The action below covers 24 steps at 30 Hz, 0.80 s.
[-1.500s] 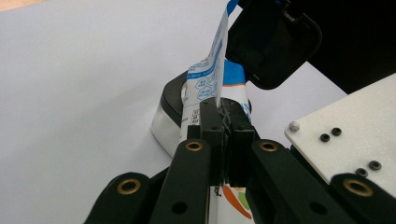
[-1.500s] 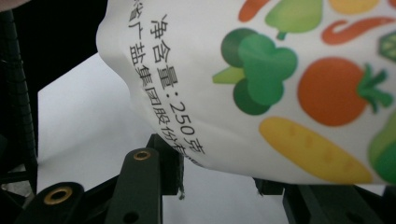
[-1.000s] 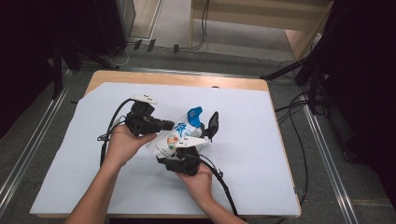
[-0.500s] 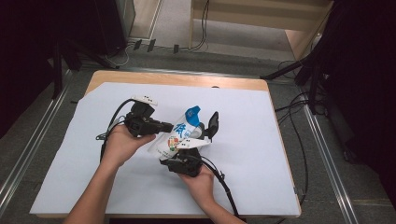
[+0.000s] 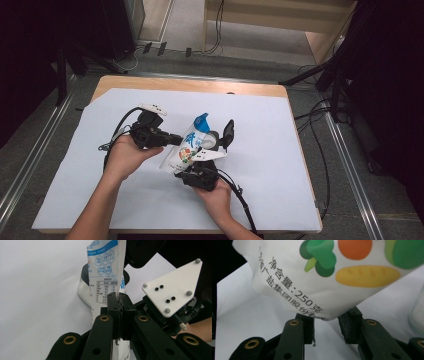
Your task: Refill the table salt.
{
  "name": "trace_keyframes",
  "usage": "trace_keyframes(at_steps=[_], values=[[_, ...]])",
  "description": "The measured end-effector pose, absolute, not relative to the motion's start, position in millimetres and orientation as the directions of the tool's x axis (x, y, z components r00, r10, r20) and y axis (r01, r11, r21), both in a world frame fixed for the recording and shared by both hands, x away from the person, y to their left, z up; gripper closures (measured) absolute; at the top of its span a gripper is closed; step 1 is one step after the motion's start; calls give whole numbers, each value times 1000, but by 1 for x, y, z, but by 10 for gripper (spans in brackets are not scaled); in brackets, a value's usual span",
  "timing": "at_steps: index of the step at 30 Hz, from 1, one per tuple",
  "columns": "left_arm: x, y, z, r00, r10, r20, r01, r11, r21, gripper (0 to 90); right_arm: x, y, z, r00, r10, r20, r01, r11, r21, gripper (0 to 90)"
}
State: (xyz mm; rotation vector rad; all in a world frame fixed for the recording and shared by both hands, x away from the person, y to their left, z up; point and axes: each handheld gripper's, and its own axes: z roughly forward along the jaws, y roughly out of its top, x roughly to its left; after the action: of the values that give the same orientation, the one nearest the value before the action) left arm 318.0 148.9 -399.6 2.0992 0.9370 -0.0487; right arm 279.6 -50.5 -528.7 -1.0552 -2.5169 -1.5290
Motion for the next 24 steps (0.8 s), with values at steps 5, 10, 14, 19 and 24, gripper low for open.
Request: trace_keyframes(at_steps=[5,10,14,19,24], values=[[315,153,-399,722,600,-343,639,-388,664,900,279,-52,-529,-770,539,341,553,296,779,697],[313,157,-399,723,593,-354,642,-386,663,900,279,-54,-530,-764,545,345,559,292,776,700],[311,158,-397,727,587,-356,637,-385,668,900,280,-56,-529,-762,550,343,558,288,778,701],[312,160,-396,736,567,-370,630,-375,679,900,278,-56,-526,-767,538,350,557,286,780,701],[314,156,-397,750,547,-371,620,-386,683,900,275,-55,-525,-774,537,336,548,301,781,701]])
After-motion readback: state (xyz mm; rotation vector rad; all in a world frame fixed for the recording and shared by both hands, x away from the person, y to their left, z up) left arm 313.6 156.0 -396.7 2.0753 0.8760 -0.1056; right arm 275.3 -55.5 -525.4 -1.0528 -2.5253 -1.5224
